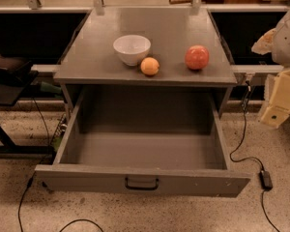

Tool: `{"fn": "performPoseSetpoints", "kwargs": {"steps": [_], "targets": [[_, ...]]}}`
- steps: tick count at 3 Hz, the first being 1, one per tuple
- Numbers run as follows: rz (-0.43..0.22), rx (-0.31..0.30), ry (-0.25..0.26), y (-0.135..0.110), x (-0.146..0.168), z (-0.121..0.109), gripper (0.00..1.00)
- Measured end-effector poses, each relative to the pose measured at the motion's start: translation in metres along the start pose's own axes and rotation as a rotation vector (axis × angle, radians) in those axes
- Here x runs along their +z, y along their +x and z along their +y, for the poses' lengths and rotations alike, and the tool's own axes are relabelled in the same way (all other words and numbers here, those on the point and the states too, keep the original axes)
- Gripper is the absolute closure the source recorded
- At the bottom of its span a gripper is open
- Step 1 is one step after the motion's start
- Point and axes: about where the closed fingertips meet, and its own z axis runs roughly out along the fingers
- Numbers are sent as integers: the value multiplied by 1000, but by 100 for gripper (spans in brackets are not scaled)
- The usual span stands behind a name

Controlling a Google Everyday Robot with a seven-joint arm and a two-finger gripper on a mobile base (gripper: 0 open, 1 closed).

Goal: Place orange into top drawer

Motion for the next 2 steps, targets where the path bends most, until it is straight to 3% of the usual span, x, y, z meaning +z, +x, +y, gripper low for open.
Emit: {"fn": "performPoseSetpoints", "kwargs": {"steps": [1, 2], "targets": [[0, 0, 0, 0, 0, 0, 0], [-78, 23, 9, -21, 1, -17, 0]]}}
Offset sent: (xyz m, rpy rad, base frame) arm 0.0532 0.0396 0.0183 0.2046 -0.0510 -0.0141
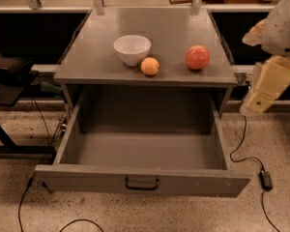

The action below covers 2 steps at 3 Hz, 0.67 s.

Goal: Place orange into top drawer

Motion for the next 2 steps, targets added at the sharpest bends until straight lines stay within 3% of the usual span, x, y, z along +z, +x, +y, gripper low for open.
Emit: {"fn": "performPoseSetpoints", "kwargs": {"steps": [1, 2], "targets": [[-136, 50, -2, -39, 25, -29, 0], [-218, 135, -15, -81, 57, -61, 0]]}}
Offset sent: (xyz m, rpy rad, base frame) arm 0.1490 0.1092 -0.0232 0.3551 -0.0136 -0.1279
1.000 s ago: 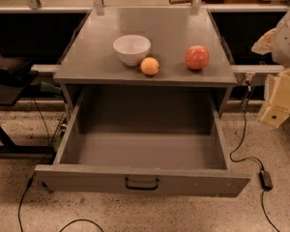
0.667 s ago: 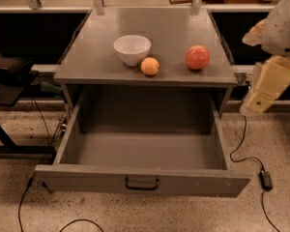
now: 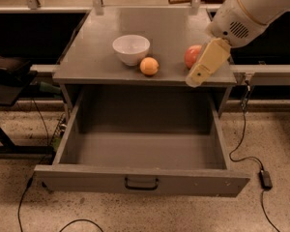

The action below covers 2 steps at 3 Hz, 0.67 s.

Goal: Place orange into top drawer

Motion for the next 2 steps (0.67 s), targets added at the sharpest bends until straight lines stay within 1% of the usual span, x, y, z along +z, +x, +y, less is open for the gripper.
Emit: {"fn": "performPoseSetpoints", "kwargs": {"steps": [1, 2], "targets": [[0, 0, 0, 0, 0, 0, 0], [-21, 30, -13, -8, 21, 2, 0]]}}
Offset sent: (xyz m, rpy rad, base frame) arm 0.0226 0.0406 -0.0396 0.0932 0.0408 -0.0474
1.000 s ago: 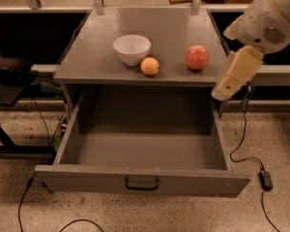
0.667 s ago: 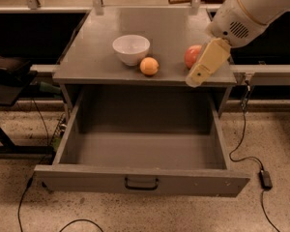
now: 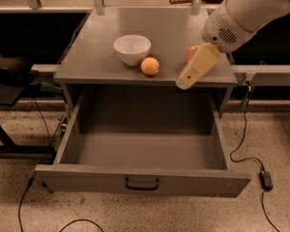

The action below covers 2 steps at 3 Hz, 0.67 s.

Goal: Place orange into top drawer

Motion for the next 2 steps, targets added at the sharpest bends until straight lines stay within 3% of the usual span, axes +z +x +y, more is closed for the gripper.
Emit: {"fn": "performPoseSetpoints", "kwargs": {"steps": [2], "targets": [[-46, 122, 9, -22, 61, 4, 0]]}}
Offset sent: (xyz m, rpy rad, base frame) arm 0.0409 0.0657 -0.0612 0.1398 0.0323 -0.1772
